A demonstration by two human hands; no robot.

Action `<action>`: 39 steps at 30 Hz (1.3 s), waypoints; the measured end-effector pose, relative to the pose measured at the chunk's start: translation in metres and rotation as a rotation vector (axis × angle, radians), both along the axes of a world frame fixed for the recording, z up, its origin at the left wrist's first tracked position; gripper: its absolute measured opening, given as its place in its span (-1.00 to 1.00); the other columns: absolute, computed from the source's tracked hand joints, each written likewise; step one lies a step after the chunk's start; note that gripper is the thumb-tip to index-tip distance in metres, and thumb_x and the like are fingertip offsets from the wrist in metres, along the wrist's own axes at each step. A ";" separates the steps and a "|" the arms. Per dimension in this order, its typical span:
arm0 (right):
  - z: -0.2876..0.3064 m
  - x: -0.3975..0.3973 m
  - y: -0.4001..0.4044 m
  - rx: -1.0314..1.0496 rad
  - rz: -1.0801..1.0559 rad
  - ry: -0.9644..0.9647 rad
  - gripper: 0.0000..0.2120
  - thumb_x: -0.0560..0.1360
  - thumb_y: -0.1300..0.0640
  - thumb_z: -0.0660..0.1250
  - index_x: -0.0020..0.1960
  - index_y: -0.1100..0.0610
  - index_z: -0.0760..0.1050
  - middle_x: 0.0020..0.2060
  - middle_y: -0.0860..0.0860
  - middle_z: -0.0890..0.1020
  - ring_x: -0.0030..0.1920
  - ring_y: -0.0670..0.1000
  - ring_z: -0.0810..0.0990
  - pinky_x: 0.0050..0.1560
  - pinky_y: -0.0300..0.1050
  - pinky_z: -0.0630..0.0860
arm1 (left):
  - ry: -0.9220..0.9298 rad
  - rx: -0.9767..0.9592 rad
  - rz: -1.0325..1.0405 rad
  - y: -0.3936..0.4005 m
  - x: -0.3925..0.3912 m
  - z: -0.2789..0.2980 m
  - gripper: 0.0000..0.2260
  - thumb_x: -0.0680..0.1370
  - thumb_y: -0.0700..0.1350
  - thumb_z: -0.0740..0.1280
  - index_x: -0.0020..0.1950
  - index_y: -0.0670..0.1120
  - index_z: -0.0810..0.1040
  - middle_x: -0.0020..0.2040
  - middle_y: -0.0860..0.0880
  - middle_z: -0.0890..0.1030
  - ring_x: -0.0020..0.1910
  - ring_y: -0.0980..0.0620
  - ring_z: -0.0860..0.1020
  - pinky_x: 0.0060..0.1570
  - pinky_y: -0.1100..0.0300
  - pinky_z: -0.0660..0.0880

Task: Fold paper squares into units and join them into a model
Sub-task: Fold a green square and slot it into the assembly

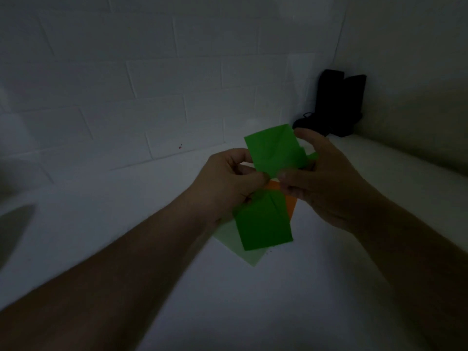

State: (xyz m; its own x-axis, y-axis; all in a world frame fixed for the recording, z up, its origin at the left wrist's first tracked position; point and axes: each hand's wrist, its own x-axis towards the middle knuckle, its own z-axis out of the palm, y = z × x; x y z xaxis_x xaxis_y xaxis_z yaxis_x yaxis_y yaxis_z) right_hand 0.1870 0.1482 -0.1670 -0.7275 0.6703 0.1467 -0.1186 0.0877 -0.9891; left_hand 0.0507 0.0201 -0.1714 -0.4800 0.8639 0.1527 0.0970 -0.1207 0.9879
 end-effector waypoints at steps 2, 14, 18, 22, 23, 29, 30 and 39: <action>0.001 0.000 0.000 -0.019 -0.002 0.001 -0.19 0.44 0.45 0.45 0.55 -0.01 0.25 -0.22 0.01 0.74 -0.11 0.09 0.74 -0.09 0.01 0.68 | 0.007 0.000 0.001 -0.001 0.000 0.001 -0.78 0.54 -0.42 0.38 0.16 -0.28 0.63 -0.45 0.02 0.61 -0.54 0.16 0.49 -0.47 0.32 0.41; 0.000 0.002 0.009 -0.064 -0.057 0.031 -0.26 0.46 0.43 0.42 0.54 0.01 0.29 -0.35 0.09 0.67 -0.28 0.04 0.70 -0.16 -0.09 0.65 | 0.038 -0.029 0.038 -0.002 -0.003 0.003 -0.80 0.53 -0.41 0.40 0.10 -0.21 0.64 -0.47 0.05 0.59 -0.54 0.17 0.49 -0.45 0.32 0.43; 0.003 0.004 0.008 -0.068 -0.051 0.021 -0.29 0.47 0.41 0.42 0.51 -0.02 0.32 -0.05 0.48 0.52 -0.17 0.12 0.68 -0.11 -0.06 0.66 | 0.067 -0.044 0.046 -0.003 -0.005 0.004 -0.79 0.53 -0.39 0.41 0.11 -0.19 0.65 -0.44 0.05 0.61 -0.51 0.16 0.50 -0.42 0.28 0.44; 0.004 0.005 0.010 -0.061 -0.055 0.032 -0.32 0.50 0.41 0.39 0.52 0.00 0.32 -0.15 0.27 0.49 -0.22 0.04 0.66 -0.15 -0.12 0.66 | 0.075 -0.055 0.067 -0.003 -0.008 0.003 -0.80 0.52 -0.38 0.42 0.10 -0.17 0.66 -0.41 0.04 0.62 -0.50 0.13 0.48 -0.40 0.26 0.45; 0.004 0.005 0.010 -0.061 -0.053 0.037 -0.33 0.50 0.41 0.39 0.51 0.00 0.33 -0.17 0.24 0.49 -0.24 0.03 0.67 -0.16 -0.13 0.65 | 0.078 -0.061 0.070 -0.003 -0.008 0.003 -0.80 0.52 -0.37 0.42 0.09 -0.15 0.66 -0.40 0.04 0.62 -0.49 0.12 0.48 -0.40 0.26 0.46; 0.004 0.005 0.011 -0.083 -0.015 0.059 -0.32 0.53 0.42 0.35 0.55 0.00 0.29 -0.30 0.15 0.57 -0.24 0.04 0.68 -0.06 -0.06 0.66 | 0.101 -0.081 0.101 -0.002 -0.014 0.002 -0.81 0.52 -0.33 0.44 0.09 -0.13 0.68 -0.33 -0.05 0.63 -0.45 0.09 0.49 -0.38 0.21 0.49; 0.004 0.005 0.012 -0.076 -0.014 0.060 -0.32 0.53 0.43 0.34 0.56 0.02 0.28 -0.33 0.13 0.57 -0.23 0.05 0.67 -0.05 -0.05 0.66 | 0.101 -0.085 0.103 -0.002 -0.015 0.001 -0.81 0.52 -0.33 0.44 0.09 -0.13 0.68 -0.32 -0.06 0.62 -0.45 0.09 0.49 -0.38 0.21 0.49; 0.002 0.008 0.007 0.107 0.010 -0.062 -0.23 0.46 0.49 0.39 0.55 0.01 0.30 -0.36 0.10 0.58 -0.28 0.06 0.62 -0.06 -0.02 0.67 | 0.044 -0.090 0.043 -0.001 -0.012 -0.001 -0.77 0.53 -0.36 0.36 0.12 -0.18 0.67 -0.23 -0.10 0.58 -0.40 0.07 0.50 -0.37 0.22 0.47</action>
State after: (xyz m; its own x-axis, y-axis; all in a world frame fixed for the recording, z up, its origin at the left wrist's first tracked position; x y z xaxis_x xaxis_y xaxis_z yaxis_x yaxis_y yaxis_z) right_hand 0.1947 0.1556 -0.1655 -0.7442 0.6457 0.1710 -0.0585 0.1920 -0.9797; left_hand 0.0384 0.0192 -0.1722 -0.5117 0.8536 0.0972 0.1442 -0.0262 0.9892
